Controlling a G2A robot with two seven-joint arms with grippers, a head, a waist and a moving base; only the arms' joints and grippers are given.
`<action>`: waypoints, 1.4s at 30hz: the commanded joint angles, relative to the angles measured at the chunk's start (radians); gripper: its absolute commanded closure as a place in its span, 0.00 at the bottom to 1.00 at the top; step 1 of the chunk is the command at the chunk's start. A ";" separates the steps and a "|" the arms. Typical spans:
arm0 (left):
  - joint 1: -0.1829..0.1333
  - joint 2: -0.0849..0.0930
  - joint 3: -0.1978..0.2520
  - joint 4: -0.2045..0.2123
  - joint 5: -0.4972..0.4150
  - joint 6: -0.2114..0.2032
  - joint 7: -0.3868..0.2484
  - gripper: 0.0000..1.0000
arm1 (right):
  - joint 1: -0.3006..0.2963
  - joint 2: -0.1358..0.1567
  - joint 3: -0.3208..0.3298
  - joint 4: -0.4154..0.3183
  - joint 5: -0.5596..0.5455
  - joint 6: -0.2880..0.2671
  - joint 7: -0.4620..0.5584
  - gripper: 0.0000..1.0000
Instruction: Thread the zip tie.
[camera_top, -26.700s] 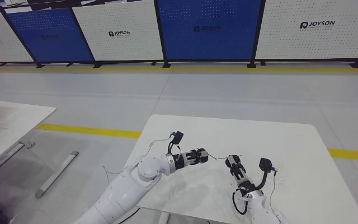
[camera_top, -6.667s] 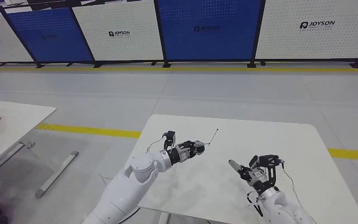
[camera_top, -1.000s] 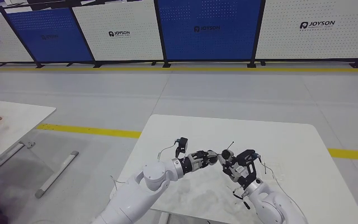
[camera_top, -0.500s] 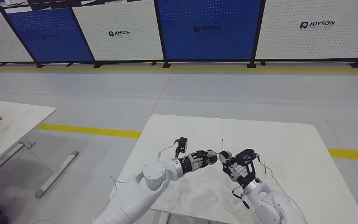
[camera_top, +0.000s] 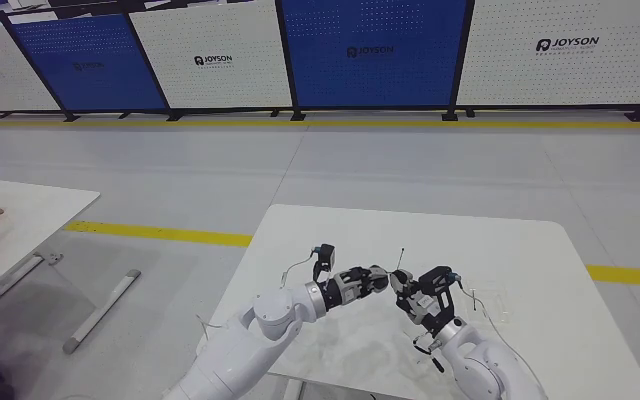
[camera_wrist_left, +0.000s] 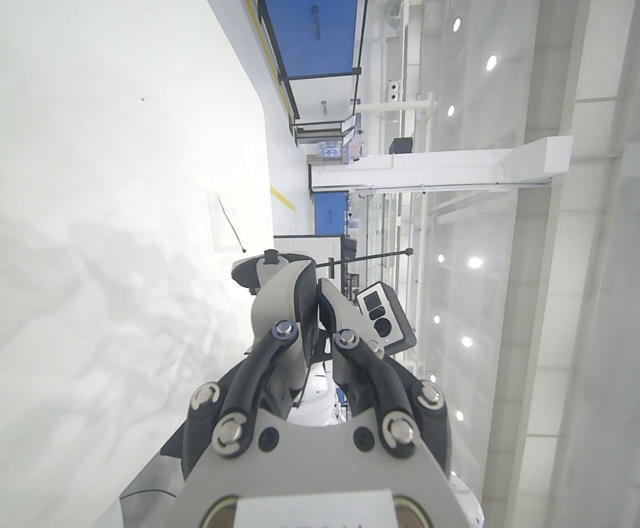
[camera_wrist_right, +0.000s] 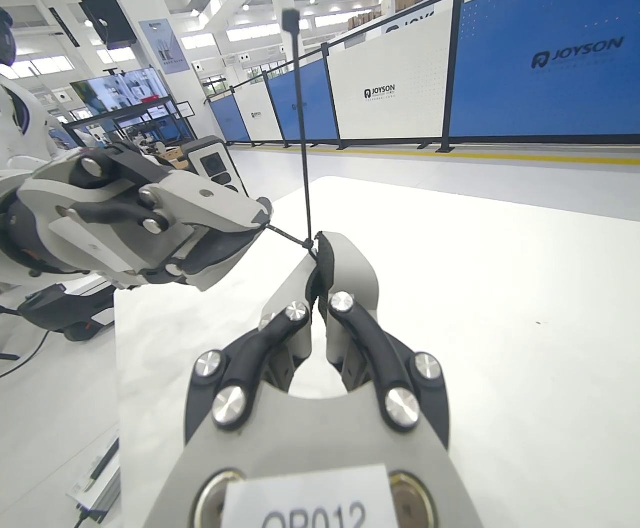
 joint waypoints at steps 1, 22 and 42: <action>0.001 0.000 -0.001 -0.001 -0.004 -0.006 -0.003 1.00 | -0.001 0.000 0.001 0.001 0.000 -0.001 0.002 1.00; 0.024 0.003 -0.034 -0.024 -0.038 -0.042 -0.005 1.00 | 0.000 -0.002 0.005 0.021 0.003 -0.007 0.013 1.00; 0.044 0.003 -0.062 -0.040 -0.080 -0.073 -0.007 1.00 | 0.003 -0.001 0.005 0.033 -0.008 -0.007 0.028 1.00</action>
